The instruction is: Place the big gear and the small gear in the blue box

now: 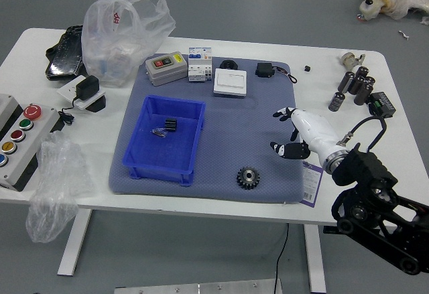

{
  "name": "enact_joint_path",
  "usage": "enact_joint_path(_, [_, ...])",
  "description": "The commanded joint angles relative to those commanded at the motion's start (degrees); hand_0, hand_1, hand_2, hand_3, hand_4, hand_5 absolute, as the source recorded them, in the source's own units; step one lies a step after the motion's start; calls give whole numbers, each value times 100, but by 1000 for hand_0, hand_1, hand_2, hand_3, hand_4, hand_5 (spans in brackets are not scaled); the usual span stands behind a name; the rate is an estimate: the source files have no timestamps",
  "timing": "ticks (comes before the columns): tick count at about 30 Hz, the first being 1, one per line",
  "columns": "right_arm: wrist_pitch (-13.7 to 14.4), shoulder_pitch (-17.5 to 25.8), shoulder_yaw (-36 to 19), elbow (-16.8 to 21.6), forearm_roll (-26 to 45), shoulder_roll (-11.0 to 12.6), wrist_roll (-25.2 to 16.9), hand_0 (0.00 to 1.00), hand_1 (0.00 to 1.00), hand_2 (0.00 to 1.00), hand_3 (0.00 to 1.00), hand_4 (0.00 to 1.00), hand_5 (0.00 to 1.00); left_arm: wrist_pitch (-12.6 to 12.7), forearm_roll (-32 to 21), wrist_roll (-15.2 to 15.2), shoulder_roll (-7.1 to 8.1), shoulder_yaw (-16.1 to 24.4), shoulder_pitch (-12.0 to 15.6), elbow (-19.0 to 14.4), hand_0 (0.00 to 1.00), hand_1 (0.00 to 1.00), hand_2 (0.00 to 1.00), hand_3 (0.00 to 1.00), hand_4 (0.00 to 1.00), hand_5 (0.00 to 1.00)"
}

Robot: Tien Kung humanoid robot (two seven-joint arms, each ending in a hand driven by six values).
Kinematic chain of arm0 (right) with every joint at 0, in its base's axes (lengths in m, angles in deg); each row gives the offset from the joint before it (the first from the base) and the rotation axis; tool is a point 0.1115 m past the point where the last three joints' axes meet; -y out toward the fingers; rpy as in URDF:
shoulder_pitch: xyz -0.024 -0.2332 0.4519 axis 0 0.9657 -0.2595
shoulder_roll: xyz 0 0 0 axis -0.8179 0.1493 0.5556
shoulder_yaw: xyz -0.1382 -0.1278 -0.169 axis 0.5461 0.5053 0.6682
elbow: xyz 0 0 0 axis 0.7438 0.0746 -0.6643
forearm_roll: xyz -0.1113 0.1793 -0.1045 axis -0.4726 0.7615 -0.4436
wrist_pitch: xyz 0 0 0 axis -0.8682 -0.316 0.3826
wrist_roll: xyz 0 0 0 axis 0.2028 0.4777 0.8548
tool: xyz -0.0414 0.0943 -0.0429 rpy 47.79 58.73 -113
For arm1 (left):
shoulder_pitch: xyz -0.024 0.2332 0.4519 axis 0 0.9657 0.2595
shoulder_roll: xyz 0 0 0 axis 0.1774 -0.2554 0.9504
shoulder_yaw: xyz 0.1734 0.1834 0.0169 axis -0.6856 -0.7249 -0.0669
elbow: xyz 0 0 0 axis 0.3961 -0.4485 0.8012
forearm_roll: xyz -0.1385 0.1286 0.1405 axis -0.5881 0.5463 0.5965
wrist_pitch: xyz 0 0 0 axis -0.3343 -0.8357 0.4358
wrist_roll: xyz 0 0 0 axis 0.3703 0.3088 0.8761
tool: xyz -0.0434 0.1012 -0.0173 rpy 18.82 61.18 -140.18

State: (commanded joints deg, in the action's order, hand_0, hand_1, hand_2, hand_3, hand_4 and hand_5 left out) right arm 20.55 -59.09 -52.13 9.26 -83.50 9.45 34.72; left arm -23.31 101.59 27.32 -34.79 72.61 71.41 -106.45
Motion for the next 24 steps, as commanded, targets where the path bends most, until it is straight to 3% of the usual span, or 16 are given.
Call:
enact_joint_path(5, [-315,-278,268,112,-87,-18,255,218,383,766,781,756,177,-4,-1,12,-10,-7,-12,3,653,593,585,741,742,638])
enact_joint_path(11, [-708,-306,287,460,112,289,653,223,390,798,810,777,163,8,-35,21,17,-21,-14,4,653,593,585,740,741,636])
enact_joint_path(12, [-730,-276,256,485,178,331,673,226,399,831,851,827,229,10,-32,16,20,-15,-9,3,653,593,585,738,741,635])
enact_joint_path(17, [-661,-105,175,398,480,385,630,226,399,831,851,827,229,8,16,-11,23,28,-1,-1,653,593,585,738,741,635])
enact_joint_path(18, [-631,-68,187,355,543,365,599,224,392,824,841,761,175,6,20,-6,22,28,-10,0,653,593,585,738,741,633])
enact_joint_path(24, [-298,90,173,177,722,262,356,223,392,815,834,762,182,-1,45,4,26,35,-32,5,653,593,585,738,741,632])
